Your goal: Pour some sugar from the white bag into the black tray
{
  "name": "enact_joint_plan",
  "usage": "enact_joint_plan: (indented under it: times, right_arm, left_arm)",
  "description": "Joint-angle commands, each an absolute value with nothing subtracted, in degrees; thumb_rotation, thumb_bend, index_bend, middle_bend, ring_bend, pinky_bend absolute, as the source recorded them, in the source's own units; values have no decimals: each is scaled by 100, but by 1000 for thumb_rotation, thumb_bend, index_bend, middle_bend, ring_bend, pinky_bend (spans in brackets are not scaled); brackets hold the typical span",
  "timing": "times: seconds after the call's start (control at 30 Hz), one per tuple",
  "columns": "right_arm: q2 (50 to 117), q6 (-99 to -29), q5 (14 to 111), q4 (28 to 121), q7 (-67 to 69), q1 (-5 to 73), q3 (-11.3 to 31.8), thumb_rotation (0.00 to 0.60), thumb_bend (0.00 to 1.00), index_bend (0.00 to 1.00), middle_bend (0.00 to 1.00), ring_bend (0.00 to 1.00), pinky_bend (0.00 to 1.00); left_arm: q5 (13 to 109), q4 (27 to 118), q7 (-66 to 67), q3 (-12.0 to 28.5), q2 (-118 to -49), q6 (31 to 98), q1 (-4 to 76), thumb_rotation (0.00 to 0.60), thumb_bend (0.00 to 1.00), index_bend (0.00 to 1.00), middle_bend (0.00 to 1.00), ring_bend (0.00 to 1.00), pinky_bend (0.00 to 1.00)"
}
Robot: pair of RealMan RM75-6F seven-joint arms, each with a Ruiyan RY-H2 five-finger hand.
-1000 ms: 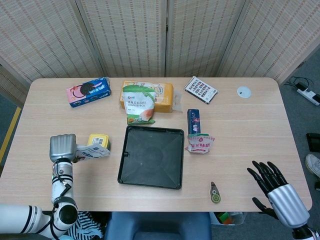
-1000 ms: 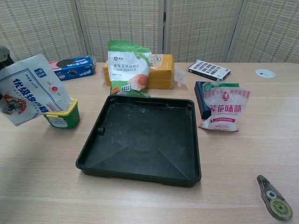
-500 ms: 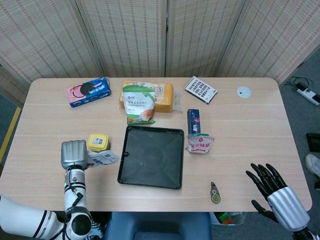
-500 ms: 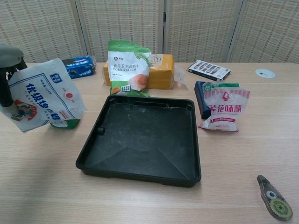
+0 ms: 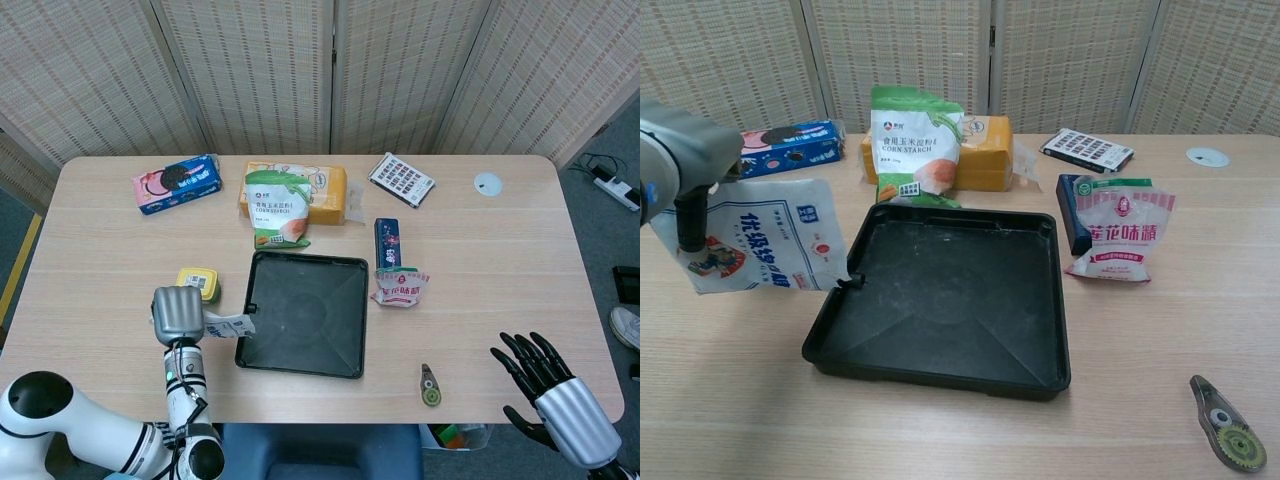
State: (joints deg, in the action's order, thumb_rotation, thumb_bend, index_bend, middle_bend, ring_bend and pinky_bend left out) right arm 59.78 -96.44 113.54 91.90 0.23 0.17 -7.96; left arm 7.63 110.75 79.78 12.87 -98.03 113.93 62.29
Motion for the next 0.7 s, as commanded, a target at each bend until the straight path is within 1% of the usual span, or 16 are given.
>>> enact_joint_plan:
  times: [0.03, 0.13, 0.27, 0.33, 0.53, 0.6, 0.63, 0.7]
  right_arm:
    - [5973, -9602, 11331, 9199, 25, 34, -794, 600, 299, 0, 0, 0, 0]
    - [5972, -9565, 11328, 9204, 17, 52, -792, 600, 299, 0, 0, 0, 0]
    - [5989, -9492, 11308, 9209, -12, 81, -785, 600, 298, 0, 0, 0, 0]
    - [5985, -9483, 11310, 9218, -5, 87, -790, 600, 299, 0, 0, 0, 0]
    - [5966, -9601, 11377, 9201, 21, 48, -812, 600, 299, 0, 0, 0, 0]
    - [5965, -9620, 11379, 9184, 30, 43, -810, 600, 299, 0, 0, 0, 0]
    - [5967, -9620, 11378, 9177, 36, 44, -810, 600, 299, 0, 0, 0, 0]
    - [5968, -9600, 11360, 9166, 45, 50, -808, 600, 299, 0, 0, 0, 0]
  left_arm:
    - [900, 10811, 8245, 1320, -9966, 11450, 6347, 600, 267, 918, 963, 1000, 1000]
    - [949, 10674, 8417, 1387, -10055, 11490, 6370, 600, 267, 918, 964, 1000, 1000]
    - [683, 10794, 8608, 1890, -10174, 11577, 6369, 600, 267, 920, 968, 1000, 1000]
    - [606, 10857, 8656, 2047, -10230, 11625, 6369, 600, 267, 920, 969, 1000, 1000]
    - [637, 10910, 8791, 2079, -10419, 11768, 6365, 600, 268, 920, 969, 1000, 1000]
    - [643, 10978, 8741, 2176, -10455, 11764, 6322, 600, 267, 920, 969, 1000, 1000]
    - [611, 11035, 8666, 2295, -10465, 11742, 6275, 600, 268, 920, 969, 1000, 1000]
    - [412, 11319, 8320, 2836, -10442, 11575, 6072, 600, 268, 919, 969, 1000, 1000]
